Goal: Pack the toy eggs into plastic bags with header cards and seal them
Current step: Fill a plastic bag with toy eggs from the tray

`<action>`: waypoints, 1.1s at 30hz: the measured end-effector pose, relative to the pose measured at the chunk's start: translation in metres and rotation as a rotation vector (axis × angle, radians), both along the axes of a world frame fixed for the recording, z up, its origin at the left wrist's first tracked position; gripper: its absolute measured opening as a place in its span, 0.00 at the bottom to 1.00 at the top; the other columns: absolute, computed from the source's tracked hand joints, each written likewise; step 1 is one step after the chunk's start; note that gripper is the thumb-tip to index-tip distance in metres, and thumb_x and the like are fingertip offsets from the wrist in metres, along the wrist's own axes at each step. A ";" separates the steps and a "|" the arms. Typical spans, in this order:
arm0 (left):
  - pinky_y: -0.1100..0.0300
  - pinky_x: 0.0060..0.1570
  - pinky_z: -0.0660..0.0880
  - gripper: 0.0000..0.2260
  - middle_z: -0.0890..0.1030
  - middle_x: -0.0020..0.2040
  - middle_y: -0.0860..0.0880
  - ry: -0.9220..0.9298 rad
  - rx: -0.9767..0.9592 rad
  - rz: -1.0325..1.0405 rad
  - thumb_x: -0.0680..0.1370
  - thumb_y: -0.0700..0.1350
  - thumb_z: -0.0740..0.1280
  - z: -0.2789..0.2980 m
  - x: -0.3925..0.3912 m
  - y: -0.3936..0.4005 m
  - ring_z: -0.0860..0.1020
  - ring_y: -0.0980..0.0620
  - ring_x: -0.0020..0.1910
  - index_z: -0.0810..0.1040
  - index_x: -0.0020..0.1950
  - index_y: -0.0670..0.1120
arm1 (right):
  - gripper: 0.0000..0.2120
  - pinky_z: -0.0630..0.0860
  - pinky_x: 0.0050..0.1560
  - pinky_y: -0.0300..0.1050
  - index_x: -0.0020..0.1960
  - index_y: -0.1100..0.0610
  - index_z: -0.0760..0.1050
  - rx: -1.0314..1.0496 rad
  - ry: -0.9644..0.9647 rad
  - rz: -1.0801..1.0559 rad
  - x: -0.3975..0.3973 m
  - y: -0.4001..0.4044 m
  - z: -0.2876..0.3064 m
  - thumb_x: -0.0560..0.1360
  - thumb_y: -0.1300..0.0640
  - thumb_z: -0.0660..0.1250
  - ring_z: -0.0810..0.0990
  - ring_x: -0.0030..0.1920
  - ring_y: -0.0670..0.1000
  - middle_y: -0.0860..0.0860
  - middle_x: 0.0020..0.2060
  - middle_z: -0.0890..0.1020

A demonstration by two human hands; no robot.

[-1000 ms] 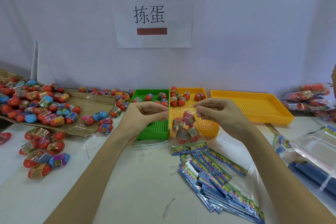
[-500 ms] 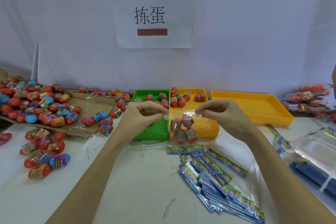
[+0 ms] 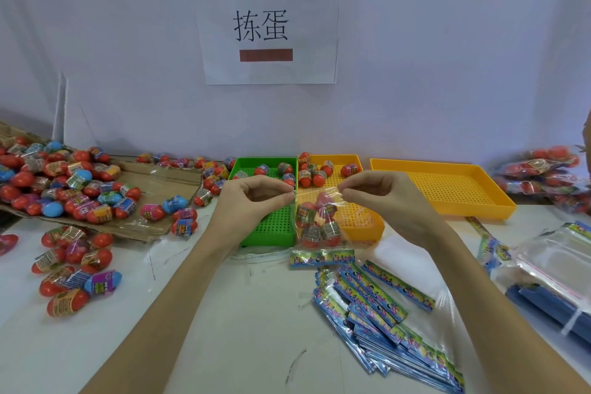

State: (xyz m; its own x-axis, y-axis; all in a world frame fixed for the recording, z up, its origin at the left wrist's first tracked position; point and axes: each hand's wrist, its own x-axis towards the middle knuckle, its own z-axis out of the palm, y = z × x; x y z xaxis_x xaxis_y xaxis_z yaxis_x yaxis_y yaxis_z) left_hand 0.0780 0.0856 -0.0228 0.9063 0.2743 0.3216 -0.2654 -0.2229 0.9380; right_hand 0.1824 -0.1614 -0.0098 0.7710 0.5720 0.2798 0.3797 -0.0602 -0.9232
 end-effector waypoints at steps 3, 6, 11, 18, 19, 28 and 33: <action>0.67 0.49 0.80 0.07 0.89 0.46 0.48 0.010 -0.077 -0.012 0.72 0.36 0.79 0.001 0.002 -0.001 0.87 0.53 0.47 0.87 0.49 0.45 | 0.07 0.82 0.54 0.42 0.54 0.58 0.83 0.013 0.000 0.013 0.000 0.002 -0.002 0.76 0.61 0.74 0.86 0.50 0.51 0.52 0.47 0.87; 0.65 0.51 0.80 0.09 0.88 0.48 0.50 0.035 0.015 -0.046 0.74 0.36 0.78 0.001 0.001 0.000 0.85 0.54 0.49 0.86 0.52 0.46 | 0.11 0.82 0.54 0.43 0.57 0.58 0.78 0.026 0.031 0.007 0.001 0.002 0.000 0.76 0.61 0.75 0.86 0.50 0.54 0.53 0.46 0.86; 0.58 0.59 0.76 0.15 0.81 0.62 0.60 0.094 0.275 -0.104 0.76 0.48 0.75 0.002 -0.002 0.000 0.78 0.60 0.62 0.81 0.63 0.58 | 0.12 0.80 0.52 0.41 0.58 0.56 0.77 0.041 0.075 0.123 -0.006 0.008 0.002 0.77 0.63 0.74 0.86 0.51 0.53 0.53 0.46 0.87; 0.62 0.48 0.82 0.06 0.88 0.46 0.49 0.096 0.094 -0.103 0.78 0.48 0.75 -0.002 0.001 -0.026 0.86 0.52 0.46 0.87 0.52 0.48 | 0.13 0.81 0.53 0.44 0.62 0.55 0.78 0.070 0.020 0.158 -0.016 0.026 0.001 0.78 0.57 0.73 0.86 0.52 0.53 0.54 0.48 0.87; 0.62 0.48 0.82 0.04 0.88 0.45 0.48 0.092 0.057 -0.057 0.78 0.46 0.75 -0.003 0.001 -0.024 0.86 0.52 0.45 0.87 0.50 0.47 | 0.14 0.82 0.53 0.44 0.63 0.54 0.79 0.071 0.018 0.104 -0.015 0.025 0.003 0.78 0.54 0.73 0.86 0.52 0.52 0.53 0.49 0.87; 0.68 0.41 0.79 0.04 0.88 0.46 0.46 0.054 -0.264 0.097 0.79 0.41 0.74 -0.004 0.003 -0.020 0.85 0.56 0.43 0.87 0.51 0.43 | 0.08 0.83 0.51 0.49 0.49 0.52 0.86 -0.218 -0.045 0.058 -0.009 0.014 -0.002 0.76 0.48 0.75 0.85 0.48 0.52 0.49 0.43 0.87; 0.65 0.46 0.80 0.05 0.88 0.50 0.44 0.061 -0.440 0.070 0.81 0.41 0.70 -0.006 0.004 -0.023 0.85 0.53 0.48 0.85 0.53 0.43 | 0.07 0.81 0.55 0.47 0.48 0.58 0.84 -0.069 0.074 -0.036 -0.007 0.015 0.000 0.76 0.54 0.75 0.85 0.50 0.53 0.53 0.44 0.87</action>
State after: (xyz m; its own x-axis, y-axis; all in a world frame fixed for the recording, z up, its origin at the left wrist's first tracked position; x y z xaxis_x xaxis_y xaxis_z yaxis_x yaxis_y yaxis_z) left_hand 0.0824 0.0622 -0.0289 0.8944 0.4343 0.1072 -0.2053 0.1856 0.9610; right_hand 0.1751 -0.1469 -0.0102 0.8086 0.5595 0.1821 0.3068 -0.1369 -0.9419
